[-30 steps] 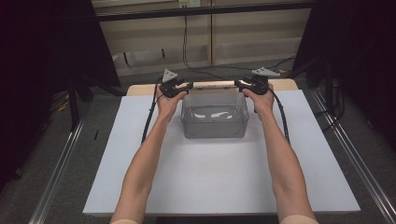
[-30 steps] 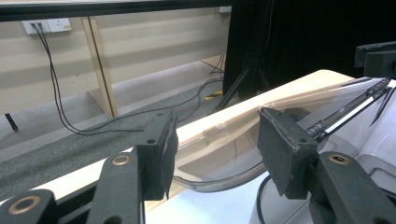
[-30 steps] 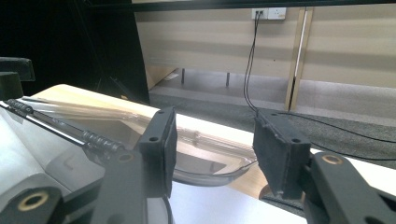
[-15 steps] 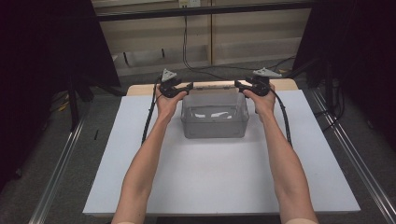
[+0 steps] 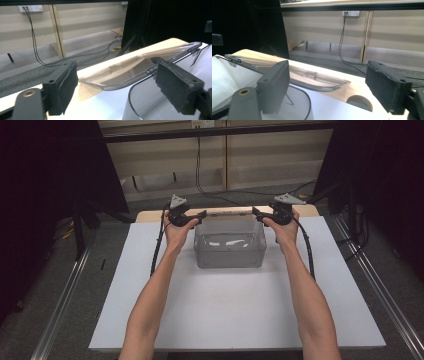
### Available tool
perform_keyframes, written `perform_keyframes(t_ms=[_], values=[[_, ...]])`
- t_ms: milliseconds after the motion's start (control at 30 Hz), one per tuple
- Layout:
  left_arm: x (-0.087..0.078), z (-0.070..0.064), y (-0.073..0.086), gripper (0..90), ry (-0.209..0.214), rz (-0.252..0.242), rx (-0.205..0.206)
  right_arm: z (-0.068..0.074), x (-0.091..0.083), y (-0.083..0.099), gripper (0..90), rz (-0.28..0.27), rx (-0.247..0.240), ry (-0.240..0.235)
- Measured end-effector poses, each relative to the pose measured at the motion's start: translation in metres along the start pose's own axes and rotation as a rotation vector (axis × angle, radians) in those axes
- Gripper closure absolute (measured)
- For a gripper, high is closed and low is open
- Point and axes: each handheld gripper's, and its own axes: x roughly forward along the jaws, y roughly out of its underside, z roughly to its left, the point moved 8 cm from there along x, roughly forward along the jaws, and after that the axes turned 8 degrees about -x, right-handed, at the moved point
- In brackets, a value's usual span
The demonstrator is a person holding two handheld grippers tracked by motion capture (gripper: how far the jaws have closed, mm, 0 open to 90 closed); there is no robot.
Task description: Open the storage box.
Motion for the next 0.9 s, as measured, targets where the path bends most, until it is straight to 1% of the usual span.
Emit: perform_keyframes(t_ms=[33,67,133,167,267,333,367,433,500,533,567,600,633,667,733,800,833,900], values=[[-0.002,0.0,-0.001,15.1,0.001,-0.001,-0.006,0.001,-0.001,0.0,16.8,-0.004,-0.003,-0.002],[-0.003,0.0,-0.001,13.8,0.002,0.005,-0.005,0.002,-0.002,0.0,15.2,-0.007,-0.002,-0.004],[-0.007,-0.001,-0.001,12.3,0.008,0.0,-0.004,0.004,-0.004,-0.001,12.6,-0.013,0.002,-0.008],[-0.009,-0.001,-0.002,11.6,0.011,-0.002,0.002,0.005,-0.006,-0.001,11.9,-0.017,-0.005,-0.012],[-0.015,-0.003,-0.004,9.9,0.017,-0.017,-0.007,0.009,-0.011,-0.005,8.1,-0.029,-0.017,-0.01],[-0.019,-0.004,-0.003,8.9,0.02,-0.019,-0.007,0.011,-0.014,-0.006,6.8,-0.042,-0.018,-0.014],[-0.021,-0.005,-0.002,8.2,0.022,-0.026,-0.018,0.012,-0.015,-0.006,6.0,-0.045,-0.021,-0.012],[-0.026,-0.004,-0.001,7.8,0.014,-0.028,-0.012,0.013,-0.017,-0.007,5.1,-0.043,-0.023,-0.011],[-0.03,-0.005,0.002,7.4,0.016,-0.032,-0.025,0.015,-0.019,-0.008,4.2,-0.051,-0.035,-0.014],[-0.032,-0.005,0.004,6.7,0.009,-0.032,-0.019,0.016,-0.021,-0.009,4.2,-0.054,-0.038,-0.014],[-0.034,-0.006,0.005,6.5,0.01,-0.036,-0.015,0.016,-0.023,-0.01,4.1,-0.056,-0.038,-0.013],[-0.037,-0.006,0.006,5.7,0.013,-0.034,-0.015,0.018,-0.026,-0.012,3.9,-0.067,-0.043,-0.013],[-0.039,-0.006,0.007,4.7,0.013,-0.028,-0.011,0.02,-0.028,-0.012,3.9,-0.065,-0.046,-0.011],[-0.041,-0.007,0.008,4.7,0.017,-0.028,-0.006,0.02,-0.028,-0.012,3.9,-0.065,-0.046,-0.011],[-0.044,-0.009,0.009,4.0,0.03,-0.04,-0.011,0.023,-0.033,-0.013,3.5,-0.067,-0.058,-0.009],[-0.049,-0.011,0.011,3.9,0.033,-0.033,0.002,0.025,-0.035,-0.013,3.6,-0.068,-0.065,-0.007],[-0.05,-0.012,0.011,3.4,0.036,-0.039,0.006,0.025,-0.036,-0.013,3.5,-0.07,-0.071,-0.004],[-0.054,-0.013,0.011,3.2,0.026,-0.048,0.018,0.027,-0.04,-0.014,3.5,-0.077,-0.073,0.0]])
